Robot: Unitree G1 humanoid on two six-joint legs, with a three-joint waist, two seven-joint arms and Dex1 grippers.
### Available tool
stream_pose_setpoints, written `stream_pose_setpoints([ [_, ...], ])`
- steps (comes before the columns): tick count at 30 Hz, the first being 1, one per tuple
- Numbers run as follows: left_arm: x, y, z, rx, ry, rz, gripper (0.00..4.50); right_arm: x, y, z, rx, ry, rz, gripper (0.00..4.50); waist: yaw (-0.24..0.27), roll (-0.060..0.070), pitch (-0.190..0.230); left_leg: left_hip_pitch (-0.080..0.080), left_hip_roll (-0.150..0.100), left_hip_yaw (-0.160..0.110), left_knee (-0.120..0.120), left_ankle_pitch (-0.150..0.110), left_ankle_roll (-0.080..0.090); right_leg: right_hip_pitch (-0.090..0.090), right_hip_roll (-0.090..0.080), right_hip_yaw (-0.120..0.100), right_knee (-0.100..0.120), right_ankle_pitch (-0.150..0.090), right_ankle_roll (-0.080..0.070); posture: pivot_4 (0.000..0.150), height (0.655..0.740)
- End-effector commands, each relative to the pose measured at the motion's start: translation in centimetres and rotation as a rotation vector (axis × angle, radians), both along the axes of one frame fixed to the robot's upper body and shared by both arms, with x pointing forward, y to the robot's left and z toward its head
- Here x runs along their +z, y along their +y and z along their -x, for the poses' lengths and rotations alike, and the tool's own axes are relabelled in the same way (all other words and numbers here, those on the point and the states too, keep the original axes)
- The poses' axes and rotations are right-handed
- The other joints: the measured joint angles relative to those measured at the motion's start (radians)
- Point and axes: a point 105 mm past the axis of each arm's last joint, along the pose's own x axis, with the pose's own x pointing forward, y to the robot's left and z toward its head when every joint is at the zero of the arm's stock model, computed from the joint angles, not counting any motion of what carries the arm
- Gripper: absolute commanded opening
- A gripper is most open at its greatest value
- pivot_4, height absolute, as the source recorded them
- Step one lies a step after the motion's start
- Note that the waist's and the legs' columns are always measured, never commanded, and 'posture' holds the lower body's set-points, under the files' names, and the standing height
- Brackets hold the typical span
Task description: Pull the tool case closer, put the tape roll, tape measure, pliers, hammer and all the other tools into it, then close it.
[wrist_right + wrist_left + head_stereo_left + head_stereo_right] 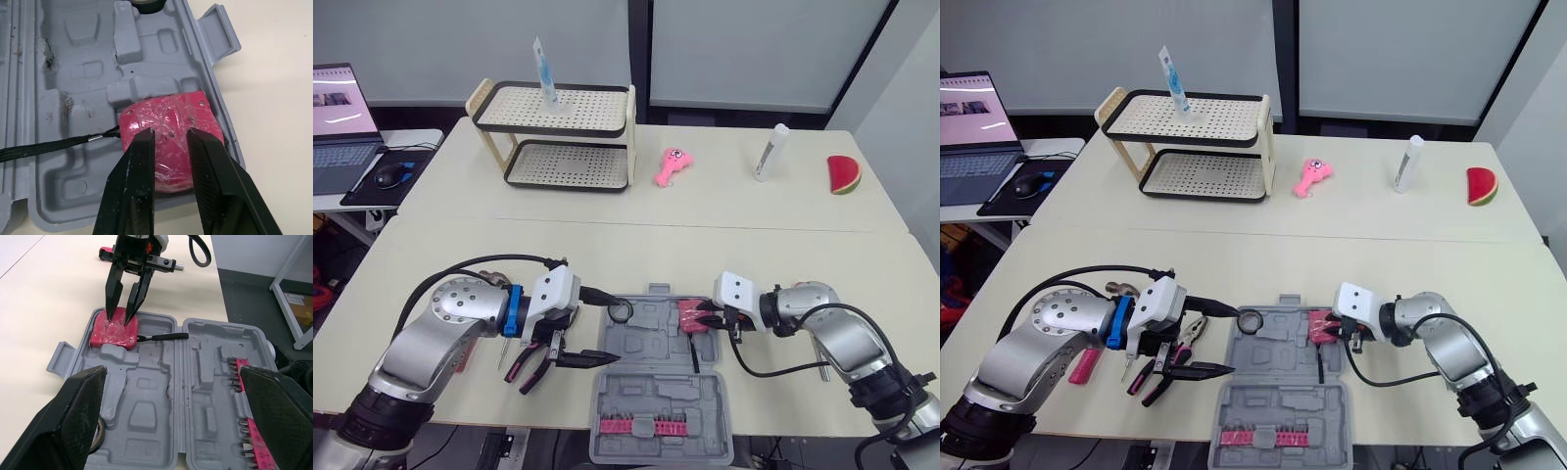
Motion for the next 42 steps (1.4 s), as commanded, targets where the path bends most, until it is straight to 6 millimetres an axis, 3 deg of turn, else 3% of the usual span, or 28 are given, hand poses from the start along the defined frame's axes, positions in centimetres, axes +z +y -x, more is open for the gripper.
stream_pose_setpoints([
  [1,0.4,0.2,0.1,-0.013,-0.033,0.004,4.50,-2.1,-2.1,-0.2,-0.067,0.071,0.088,1.07,0.000,0.000,0.000,0.001,0.000,0.000,0.000,0.000,0.000,0.001,0.000,0.000,-0.001,0.000,0.000,0.150,0.7350],
  [7,0.3,0.4,0.1,0.000,-0.028,0.002,4.50,-3.7,-2.2,0.8,-0.046,0.151,0.144,1.07,0.002,-0.002,-0.001,0.003,0.000,0.000,0.000,0.000,0.000,0.004,0.000,0.000,-0.003,0.000,0.000,0.150,0.7350],
  [13,0.2,0.7,-0.2,0.023,-0.029,0.001,4.50,-3.6,-1.9,-0.2,-0.086,0.082,0.134,1.07,0.001,-0.003,-0.002,0.005,0.000,-0.001,-0.001,0.000,0.000,0.008,0.000,-0.001,-0.008,0.000,0.001,0.150,0.7350],
  [17,0.3,1.5,-0.8,0.078,-0.028,0.016,4.50,-1.7,-0.7,-0.6,-0.066,0.004,0.051,1.07,-0.004,-0.004,-0.003,0.006,0.001,-0.001,-0.001,0.000,0.000,0.008,0.000,0.000,-0.009,0.000,0.001,0.150,0.7350],
  [20,0.6,3.3,-1.7,0.182,-0.028,0.046,4.50,1.6,0.3,-0.5,-0.067,-0.083,-0.069,1.07,-0.006,-0.003,-0.002,0.005,0.001,-0.001,-0.001,0.000,0.000,0.007,0.001,0.000,-0.008,0.001,0.001,0.150,0.7350],
  [24,1.3,6.6,-2.9,0.373,-0.060,0.106,4.50,5.3,-0.5,-0.1,-0.105,-0.193,-0.148,1.07,-0.006,-0.001,-0.001,0.001,0.001,-0.001,-0.001,0.000,0.000,0.002,0.000,0.000,-0.004,0.001,0.000,0.150,0.7350],
  [26,1.7,9.2,-3.5,0.510,-0.067,0.145,4.50,7.0,-1.8,0.4,-0.151,-0.250,-0.178,1.07,-0.002,-0.001,-0.001,0.000,0.001,-0.001,-0.001,0.000,0.000,0.001,0.000,0.000,-0.003,0.001,0.000,0.150,0.7350],
  [30,1.3,14.2,-3.6,0.725,-0.080,0.152,4.50,8.6,-5.2,1.8,-0.262,-0.308,-0.200,1.07,0.002,-0.001,-0.001,0.001,0.001,-0.001,-0.002,0.000,0.000,0.001,0.000,-0.001,-0.002,0.000,-0.001,0.150,0.7350],
  [32,0.7,16.7,-3.2,0.827,-0.076,0.148,4.50,8.6,-7.8,2.4,-0.342,-0.325,-0.164,1.07,0.003,-0.001,-0.001,0.001,0.001,-0.001,-0.001,0.000,0.000,0.002,0.000,-0.001,-0.001,0.000,-0.001,0.150,0.7350],
  [34,-0.3,19.7,-2.3,0.955,-0.062,0.136,4.50,8.6,-11.7,3.4,-0.477,-0.335,-0.134,1.07,0.004,-0.002,-0.002,0.002,0.001,0.000,-0.001,0.000,0.000,0.003,0.000,-0.001,-0.001,0.000,-0.001,0.150,0.7350],
  [37,-1.6,22.0,-1.2,1.070,-0.047,0.124,4.50,8.1,-15.3,5.3,-0.609,-0.327,-0.124,1.07,0.002,-0.003,-0.002,0.003,0.001,0.000,-0.001,0.000,0.000,0.004,0.000,-0.001,-0.001,0.000,-0.001,0.150,0.7350],
  [42,-3.3,25.7,0.9,1.238,0.000,0.090,4.50,5.1,-20.0,9.6,-0.770,-0.259,-0.041,1.07,0.001,-0.004,-0.004,0.006,0.001,0.000,-0.002,0.000,0.000,0.006,0.000,-0.001,-0.001,0.000,-0.001,0.150,0.7350],
])
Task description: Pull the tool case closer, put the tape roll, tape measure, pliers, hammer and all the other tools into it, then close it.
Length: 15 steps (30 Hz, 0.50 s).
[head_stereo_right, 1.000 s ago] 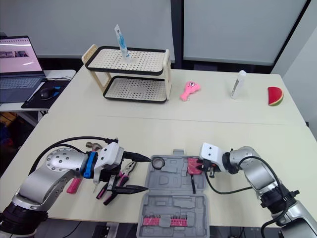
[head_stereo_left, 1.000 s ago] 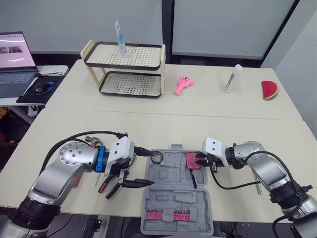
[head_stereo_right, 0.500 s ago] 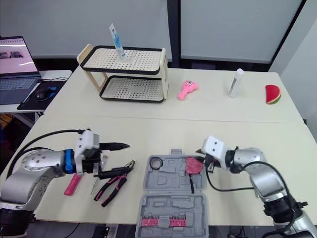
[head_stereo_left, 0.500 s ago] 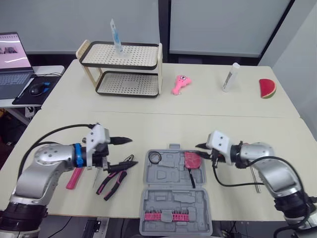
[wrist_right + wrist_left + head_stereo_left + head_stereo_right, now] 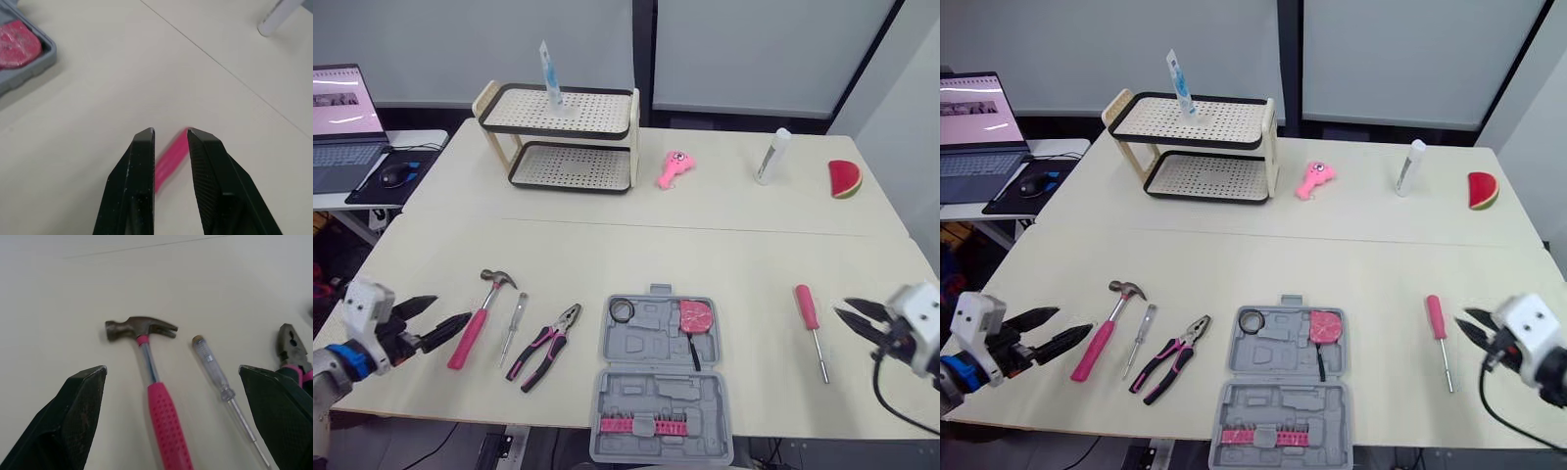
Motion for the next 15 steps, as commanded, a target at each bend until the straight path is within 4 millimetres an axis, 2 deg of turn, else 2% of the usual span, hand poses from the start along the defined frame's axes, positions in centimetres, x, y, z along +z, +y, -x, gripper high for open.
stream_pose_setpoints([
  [1,0.4,2.7,1.2,0.116,-0.012,-0.021,4.50,-0.6,-2.6,2.0,-0.085,-0.005,0.030,1.07,-0.001,-0.001,-0.001,0.000,0.000,0.000,0.000,0.000,0.000,0.000,0.000,0.000,0.000,0.000,0.000,0.150,0.7350],
  [4,-0.2,3.7,2.2,0.176,0.016,-0.004,4.50,-1.9,-3.7,3.5,-0.137,0.042,0.013,1.07,-0.004,-0.001,-0.001,0.001,0.000,0.001,0.000,0.000,0.000,0.001,0.000,0.001,-0.001,0.000,0.000,0.150,0.7350],
  [9,-1.5,3.7,4.6,0.204,0.084,0.017,4.50,-2.7,-3.9,4.7,-0.129,0.096,-0.013,2.03,-0.021,-0.001,-0.001,0.003,0.001,0.003,-0.001,0.000,0.000,0.002,0.000,0.003,-0.001,-0.001,0.000,0.150,0.7350],
  [15,-2.2,2.8,6.4,0.205,0.129,0.031,4.50,-2.5,-4.0,4.5,-0.098,0.121,-0.013,3.28,-0.022,-0.002,-0.002,0.004,0.001,0.004,-0.001,0.000,0.000,0.002,0.000,0.004,-0.002,-0.002,0.000,0.150,0.7350],
])
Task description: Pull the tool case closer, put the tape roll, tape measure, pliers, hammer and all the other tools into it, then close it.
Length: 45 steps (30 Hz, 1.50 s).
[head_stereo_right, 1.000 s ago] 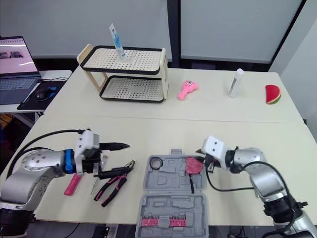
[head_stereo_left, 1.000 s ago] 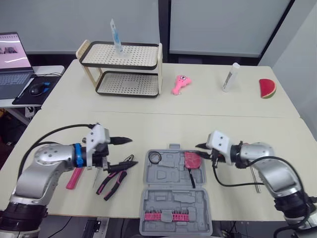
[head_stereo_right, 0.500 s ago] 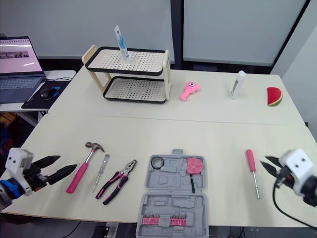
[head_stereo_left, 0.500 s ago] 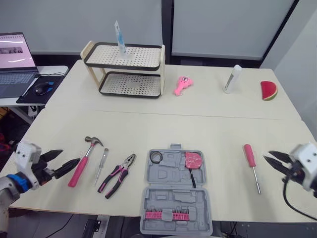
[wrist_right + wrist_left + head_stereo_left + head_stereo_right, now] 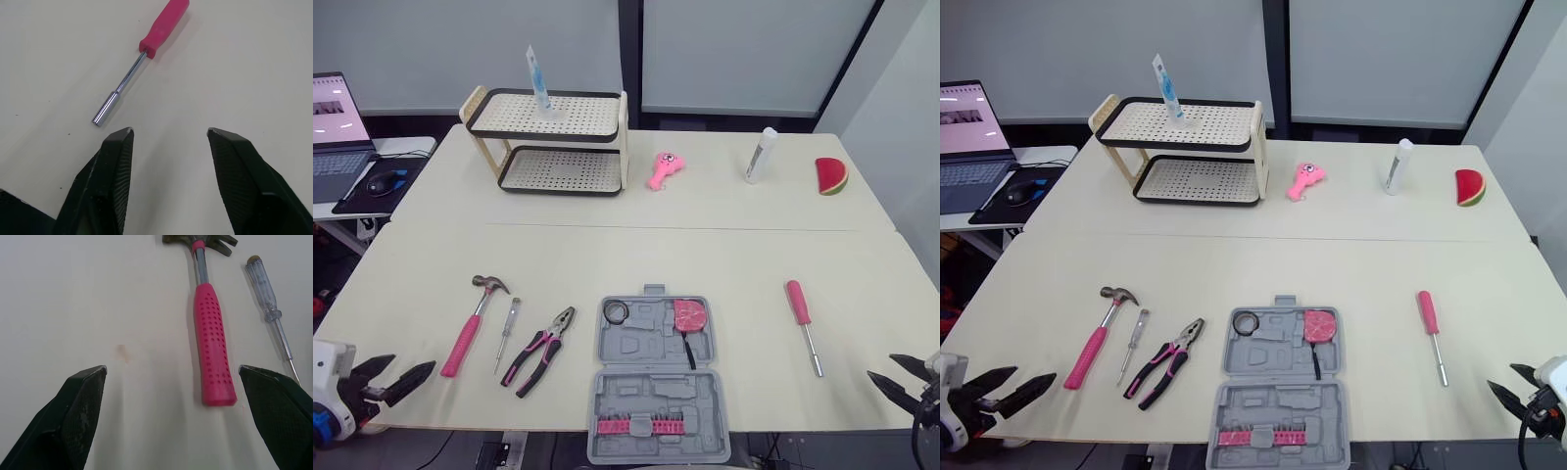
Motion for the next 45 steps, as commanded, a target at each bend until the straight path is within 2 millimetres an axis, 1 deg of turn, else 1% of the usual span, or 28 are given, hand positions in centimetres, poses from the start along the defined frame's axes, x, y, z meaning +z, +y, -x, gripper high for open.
stream_pose_setpoints([
  [1,1.1,0.1,0.6,0.009,-0.027,-0.027,4.50,1.4,-0.3,-0.6,0.028,-0.025,0.025,3.56,0.000,-0.001,0.000,0.000,0.000,0.000,0.000,0.000,0.000,0.000,0.000,0.000,0.000,-0.002,0.001,0.150,0.7350],
  [4,1.0,0.2,1.3,0.014,-0.012,-0.033,4.50,1.5,-0.3,-0.9,0.043,-0.021,0.031,4.48,0.000,-0.001,-0.001,0.001,0.000,0.000,0.000,0.000,0.000,0.001,0.000,0.000,0.000,-0.002,0.001,0.150,0.7350],
  [7,1.2,-0.3,1.6,-0.026,-0.001,-0.046,4.50,1.7,-0.1,-1.3,0.078,-0.023,0.040,4.48,0.000,-0.001,-0.001,0.000,0.000,0.000,-0.001,0.000,0.000,0.001,0.000,0.000,-0.003,-0.001,0.001,0.150,0.7350],
  [10,1.3,-1.7,1.7,-0.099,0.008,-0.050,4.50,2.8,1.7,-2.6,0.149,-0.050,0.010,4.48,0.000,-0.001,-0.001,0.001,0.000,0.000,-0.001,0.000,0.000,0.003,-0.001,0.000,-0.006,-0.002,0.000,0.150,0.7350],
  [12,1.5,-2.9,1.7,-0.137,0.000,-0.041,4.50,3.7,3.9,-3.5,0.245,-0.069,-0.001,4.48,-0.001,-0.001,-0.001,0.001,0.000,0.000,-0.001,0.000,0.000,0.004,-0.001,0.000,-0.006,-0.005,-0.001,0.150,0.7350],
  [14,1.8,-5.2,1.7,-0.199,-0.019,-0.012,4.50,4.9,7.4,-4.4,0.390,-0.078,-0.030,4.48,-0.006,0.000,0.000,0.001,0.000,0.001,-0.001,0.000,0.000,0.004,-0.001,0.001,-0.006,-0.004,0.000,0.150,0.7350],
  [16,2.1,-6.9,1.8,-0.253,-0.029,0.005,4.50,5.7,10.0,-4.8,0.506,-0.073,-0.044,4.48,-0.004,0.000,0.000,0.001,0.000,0.001,-0.001,0.000,-0.001,0.004,-0.001,0.002,-0.006,-0.004,0.002,0.150,0.7350],
  [19,2.6,-9.0,1.6,-0.322,-0.046,0.020,4.50,7.1,14.1,-4.5,0.707,-0.052,-0.073,4.48,0.001,-0.001,0.000,0.001,0.000,0.000,-0.001,0.000,0.000,0.004,-0.001,0.000,-0.006,-0.001,0.004,0.150,0.7350],
  [22,3.3,-10.8,1.3,-0.382,-0.071,0.029,4.50,8.0,16.8,-4.3,0.853,-0.042,-0.078,4.48,0.008,-0.002,0.001,0.000,0.000,-0.001,-0.001,0.000,-0.001,0.004,-0.001,-0.001,-0.007,-0.001,0.003,0.150,0.7350],
  [24,3.6,-12.2,0.9,-0.424,-0.091,0.038,4.50,8.4,18.1,-4.3,0.920,-0.032,-0.092,4.48,0.014,-0.002,0.002,-0.001,0.000,-0.001,-0.001,0.000,-0.001,0.003,-0.001,-0.002,-0.008,-0.001,0.002,0.150,0.7350],
  [28,3.8,-14.8,0.0,-0.499,-0.120,0.043,4.50,8.5,19.5,-4.6,0.971,-0.017,-0.110,4.48,0.024,-0.002,0.002,-0.004,-0.001,-0.001,-0.001,0.000,-0.001,0.001,-0.002,-0.002,-0.009,0.001,0.003,0.150,0.7350],
  [31,3.6,-16.2,-1.8,-0.475,-0.161,0.035,4.50,8.3,20.2,-5.0,0.984,-0.025,-0.107,4.48,0.026,-0.001,0.002,-0.005,-0.002,-0.002,-0.001,0.000,-0.001,0.000,-0.002,-0.002,-0.009,0.001,0.003,0.150,0.7350],
  [33,3.0,-17.0,-2.6,-0.470,-0.154,0.026,4.50,8.2,20.5,-5.0,0.985,-0.022,-0.107,4.48,0.025,-0.001,0.002,-0.005,-0.002,-0.002,0.000,0.000,-0.001,0.000,-0.002,-0.003,-0.009,0.001,0.003,0.150,0.7350],
  [37,1.3,-17.7,-3.9,-0.434,-0.104,-0.045,4.50,7.8,20.8,-4.9,0.991,-0.004,-0.098,4.48,0.024,-0.001,0.002,-0.005,-0.002,-0.002,0.000,0.000,-0.001,0.000,-0.002,-0.003,-0.008,0.001,0.003,0.150,0.7350],
  [41,0.3,-18.0,-4.9,-0.389,-0.076,-0.102,4.50,7.6,21.0,-4.8,0.996,0.008,-0.095,4.48,0.023,-0.001,0.002,-0.005,-0.002,-0.002,0.000,0.000,-0.001,0.000,-0.002,-0.003,-0.008,0.001,0.003,0.150,0.7350],
  [45,-0.7,-18.4,-5.1,-0.382,-0.033,-0.121,4.50,7.5,21.1,-4.7,1.001,0.015,-0.091,4.48,0.023,-0.001,0.002,-0.005,-0.002,-0.003,0.000,0.000,0.000,0.000,-0.002,-0.003,-0.008,0.001,0.003,0.150,0.7350],
])
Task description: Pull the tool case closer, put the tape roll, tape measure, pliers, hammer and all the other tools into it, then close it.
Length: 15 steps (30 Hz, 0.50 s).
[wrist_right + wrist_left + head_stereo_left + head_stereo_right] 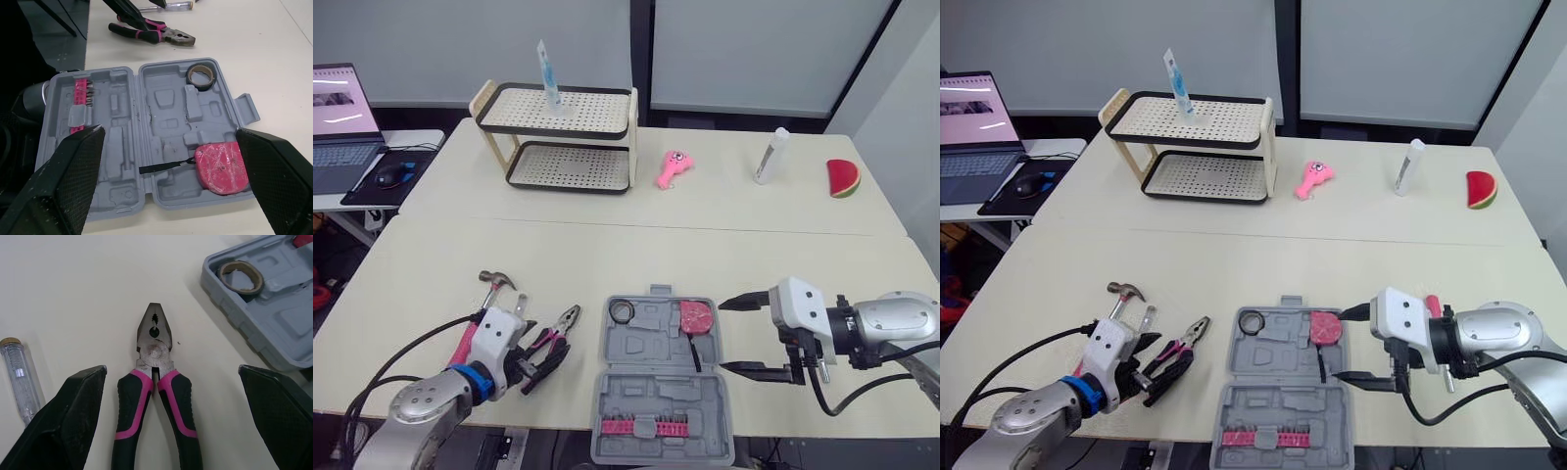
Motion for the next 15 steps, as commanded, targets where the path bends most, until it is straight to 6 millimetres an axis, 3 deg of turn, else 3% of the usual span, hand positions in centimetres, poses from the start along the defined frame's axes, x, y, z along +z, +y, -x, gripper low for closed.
stream_pose_setpoints([
  [1,-0.8,-0.1,0.0,0.018,0.029,-0.036,4.50,0.6,0.5,0.2,0.026,-0.034,0.006,4.48,0.000,0.000,0.000,0.000,0.000,0.000,0.000,0.000,0.000,0.000,0.000,0.000,0.000,0.000,0.000,0.150,0.7350],
  [8,-2.6,0.6,-0.3,0.065,0.103,-0.095,4.50,0.6,0.7,0.2,0.032,-0.029,0.009,4.48,0.001,0.000,0.000,0.000,0.000,0.000,0.000,0.000,0.000,0.000,0.000,0.000,0.000,0.000,0.000,0.150,0.7350],
  [15,-3.2,-0.2,-0.5,0.042,0.135,-0.077,4.50,0.6,0.8,0.3,0.031,-0.028,0.011,4.48,0.002,0.002,-0.001,0.000,0.000,0.000,0.000,0.000,0.000,0.000,0.000,0.000,0.000,0.000,0.000,0.150,0.7350],
])
